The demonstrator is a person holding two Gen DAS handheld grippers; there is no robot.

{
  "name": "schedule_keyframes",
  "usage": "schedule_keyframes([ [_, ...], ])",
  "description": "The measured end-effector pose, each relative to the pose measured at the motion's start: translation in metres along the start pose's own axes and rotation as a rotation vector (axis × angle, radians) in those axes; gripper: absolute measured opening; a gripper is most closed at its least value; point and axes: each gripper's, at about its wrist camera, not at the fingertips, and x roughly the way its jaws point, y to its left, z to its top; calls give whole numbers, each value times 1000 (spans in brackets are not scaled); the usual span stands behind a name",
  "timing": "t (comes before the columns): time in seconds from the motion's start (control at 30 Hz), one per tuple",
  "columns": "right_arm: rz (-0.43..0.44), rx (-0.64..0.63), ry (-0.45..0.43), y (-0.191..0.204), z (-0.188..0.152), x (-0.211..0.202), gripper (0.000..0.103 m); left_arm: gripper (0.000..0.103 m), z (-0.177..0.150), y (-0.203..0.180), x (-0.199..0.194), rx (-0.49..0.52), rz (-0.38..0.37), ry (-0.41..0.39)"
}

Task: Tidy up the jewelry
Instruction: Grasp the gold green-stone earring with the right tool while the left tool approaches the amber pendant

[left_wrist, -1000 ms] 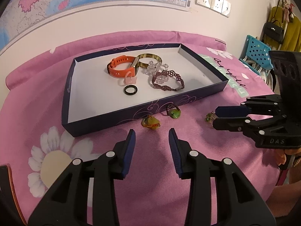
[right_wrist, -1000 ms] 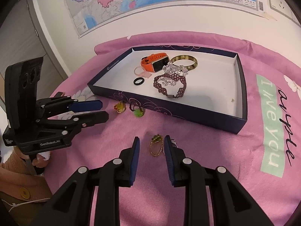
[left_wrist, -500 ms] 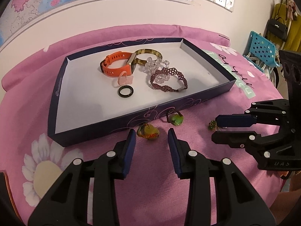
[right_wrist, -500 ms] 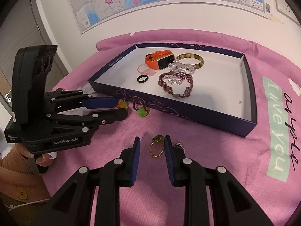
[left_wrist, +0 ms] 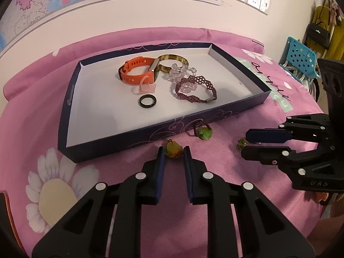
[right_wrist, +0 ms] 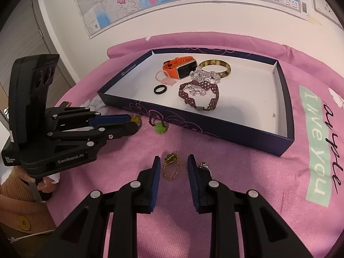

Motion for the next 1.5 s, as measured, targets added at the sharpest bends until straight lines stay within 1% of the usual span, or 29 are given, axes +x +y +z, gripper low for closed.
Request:
schedule_keyframes([
  [0.23, -21, -33, 1, 6, 0, 2, 24, 18, -7, 3, -6, -20, -11, 0],
  [0.27, -26, -37, 0, 6, -1, 3, 22, 18, -8, 3, -7, -25, -12, 0],
  [0.3, -30, -40, -1, 7, -1, 3, 13, 18, -8, 4, -7, -28, -13, -1],
  [0.33, -35, -41, 0, 7, -1, 3, 10, 18, -9, 4, -8, -34, -16, -2],
  [0.37, -34, -40, 1, 7, -1, 4, 9, 18, -10, 4, -8, -37, -18, -2],
  [0.5, -34, -39, -5, 6, -1, 3, 1, 18, -11, 2, -10, -36, -21, -5],
  [0.73, -26, -30, -24, 6, 1, -1, 1, 18, -13, 2, -15, -46, -30, -16],
  [1.03, 7, -7, -44, 4, 4, -9, 1, 18, -13, 2, -22, -52, -34, -30],
  [1.5, 19, 3, -68, 2, 10, -15, 1, 18, -10, 4, -32, -56, -38, -59],
])
